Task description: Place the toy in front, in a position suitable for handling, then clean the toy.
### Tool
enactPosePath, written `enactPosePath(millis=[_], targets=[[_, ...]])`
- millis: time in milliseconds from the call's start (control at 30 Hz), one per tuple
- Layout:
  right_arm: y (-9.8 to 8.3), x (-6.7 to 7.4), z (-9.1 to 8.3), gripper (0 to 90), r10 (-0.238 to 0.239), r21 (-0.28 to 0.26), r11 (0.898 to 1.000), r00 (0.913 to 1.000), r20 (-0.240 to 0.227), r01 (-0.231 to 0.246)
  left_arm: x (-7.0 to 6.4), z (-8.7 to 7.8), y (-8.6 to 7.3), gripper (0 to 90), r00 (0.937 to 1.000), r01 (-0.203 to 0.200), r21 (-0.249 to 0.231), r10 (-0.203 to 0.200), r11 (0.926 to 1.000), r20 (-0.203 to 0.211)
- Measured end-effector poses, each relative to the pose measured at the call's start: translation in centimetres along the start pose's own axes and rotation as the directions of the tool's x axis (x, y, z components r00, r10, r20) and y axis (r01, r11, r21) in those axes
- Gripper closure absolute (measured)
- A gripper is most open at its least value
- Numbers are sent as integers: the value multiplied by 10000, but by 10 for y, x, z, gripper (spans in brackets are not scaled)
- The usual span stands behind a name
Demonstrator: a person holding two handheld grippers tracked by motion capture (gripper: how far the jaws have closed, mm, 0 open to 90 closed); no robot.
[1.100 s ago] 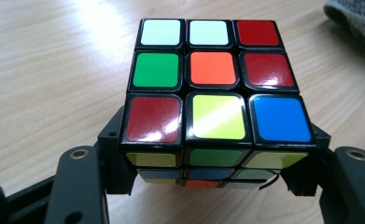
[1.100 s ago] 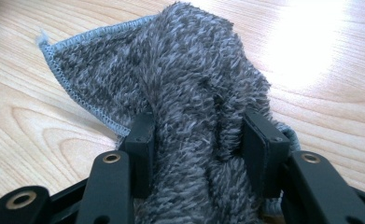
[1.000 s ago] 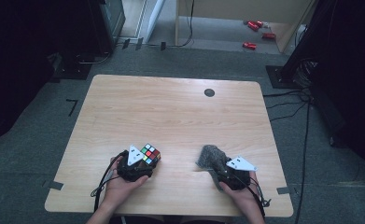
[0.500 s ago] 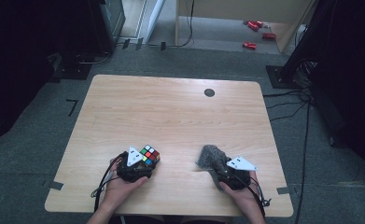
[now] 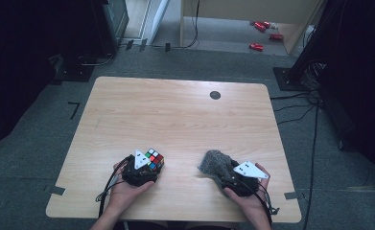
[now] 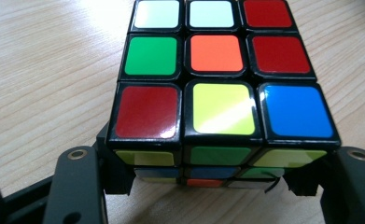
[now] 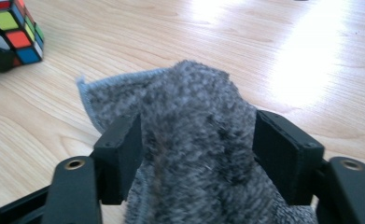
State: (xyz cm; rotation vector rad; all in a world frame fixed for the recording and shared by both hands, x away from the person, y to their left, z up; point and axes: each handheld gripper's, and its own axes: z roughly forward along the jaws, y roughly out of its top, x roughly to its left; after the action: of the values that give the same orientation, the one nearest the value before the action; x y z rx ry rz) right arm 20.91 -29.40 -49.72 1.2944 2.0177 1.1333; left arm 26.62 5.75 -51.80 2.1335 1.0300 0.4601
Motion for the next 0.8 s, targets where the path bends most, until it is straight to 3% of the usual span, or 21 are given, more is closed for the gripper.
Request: enactPosePath(millis=[100, 133, 233, 300, 333, 367, 433, 467, 567, 667, 800], targets=[[1, 4, 2, 305, 42, 219, 9998, 10000, -52, -40, 2, -1, 0, 344, 9998, 156, -83, -155, 9998, 90], [-1, 5, 7, 305, 13, 592, 9982, 9999, 132, -21, 3, -2, 1, 348, 9998, 168, -159, -166, 9997, 95], [-4, 3, 12, 321, 135, 894, 9959, 9997, 185, -151, 4, -4, 2, 348, 9998, 125, -354, -120, 9993, 167], [-7, 2, 17, 367, 184, 1083, 9939, 9997, 181, -203, 5, -7, 4, 348, 9997, 107, -436, -97, 9990, 238], [-9, 1, 20, 451, 86, 1090, 9940, 9996, 260, -114, 5, -8, 5, 348, 9994, 165, -561, -148, 9983, 301], [-9, 1, 20, 451, 86, 1090, 9940, 9996, 260, -114, 5, -10, 7, 348, 9993, 115, -659, -91, 9978, 359], [-9, -2, 21, 549, 149, 1094, 9938, 9994, 302, -181, 5, -14, 11, 349, 9990, -49, -757, 82, 9971, 436], [-7, -6, 20, 666, 354, 1066, 9936, 9990, 278, -382, 4, -16, 13, 349, 9988, -137, -860, 177, 9962, 459], [-3, -8, 17, 737, 526, 977, 9937, 9985, 175, -541, 2, -21, 20, 349, 9973, -340, -1027, 405, 9941, 619], [8, -9, 13, 758, 618, 684, 9958, 9981, -65, -612, -2, -22, 27, 349, 9950, -641, -1140, 721, 9914, 683], [34, -1, 4, 758, 754, -228, 9968, 9957, -542, -768, -7, -20, 37, 349, 9906, -1000, -1277, 1108, 9868, 798]])
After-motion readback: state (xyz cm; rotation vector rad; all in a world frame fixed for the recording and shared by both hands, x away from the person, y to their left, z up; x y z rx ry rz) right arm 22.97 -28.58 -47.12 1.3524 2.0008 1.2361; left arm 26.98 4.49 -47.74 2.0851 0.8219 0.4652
